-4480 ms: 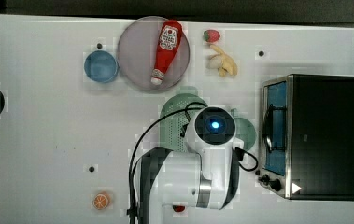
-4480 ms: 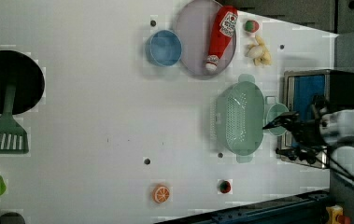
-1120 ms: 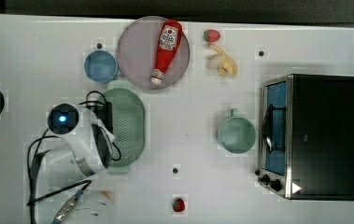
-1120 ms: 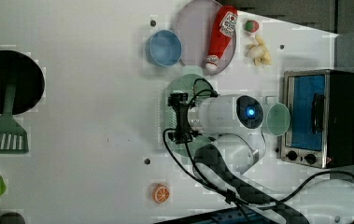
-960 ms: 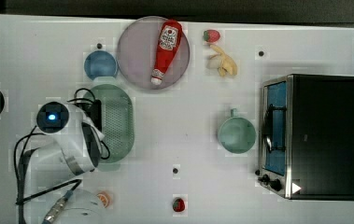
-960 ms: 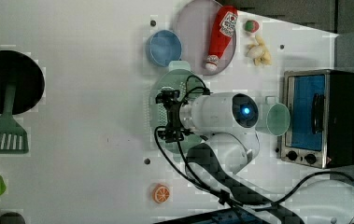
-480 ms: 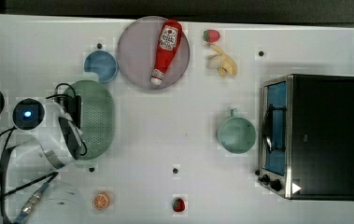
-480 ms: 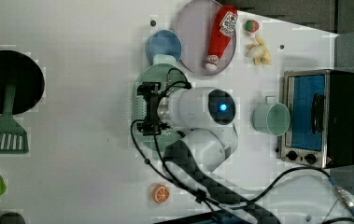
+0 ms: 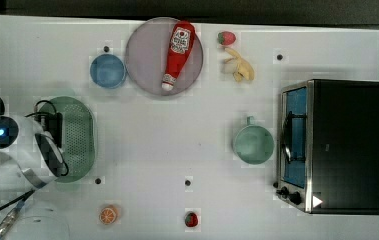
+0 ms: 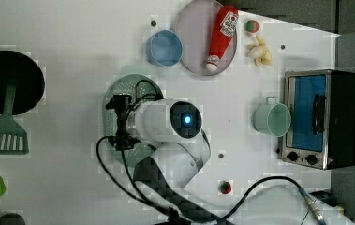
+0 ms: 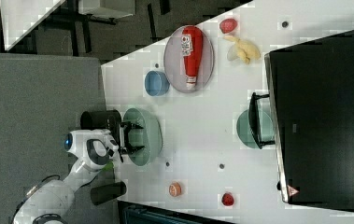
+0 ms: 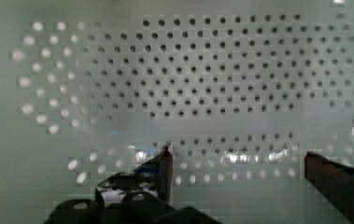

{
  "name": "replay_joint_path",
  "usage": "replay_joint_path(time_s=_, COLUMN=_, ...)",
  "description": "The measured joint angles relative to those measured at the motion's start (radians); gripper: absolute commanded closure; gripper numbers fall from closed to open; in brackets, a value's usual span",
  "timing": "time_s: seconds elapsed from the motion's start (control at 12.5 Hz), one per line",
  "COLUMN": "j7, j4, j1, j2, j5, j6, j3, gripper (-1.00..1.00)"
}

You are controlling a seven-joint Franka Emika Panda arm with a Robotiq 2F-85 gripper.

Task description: Drag strainer right to left.

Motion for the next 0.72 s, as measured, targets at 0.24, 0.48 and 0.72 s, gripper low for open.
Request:
replay_joint_path(time_s=0.24, j7=0.006, j4=0.009, j1=0.027, j2=0.006, j5=0.004, j6=0.004, j3=-0.010, gripper=-1.00)
replay_joint_path(time_s=0.48, j7=-0.036, j4=0.003, j1=0.036, j2=-0.041, j5=0.012, j6=-0.159, j3=-0.022, gripper=-1.00)
replay_joint_path(time_s=0.72, j7=-0.186, j4=-0.003, j1=0.043, j2=-0.171, j5=0.010, j6=-0.338, j3=-0.072, gripper=-1.00)
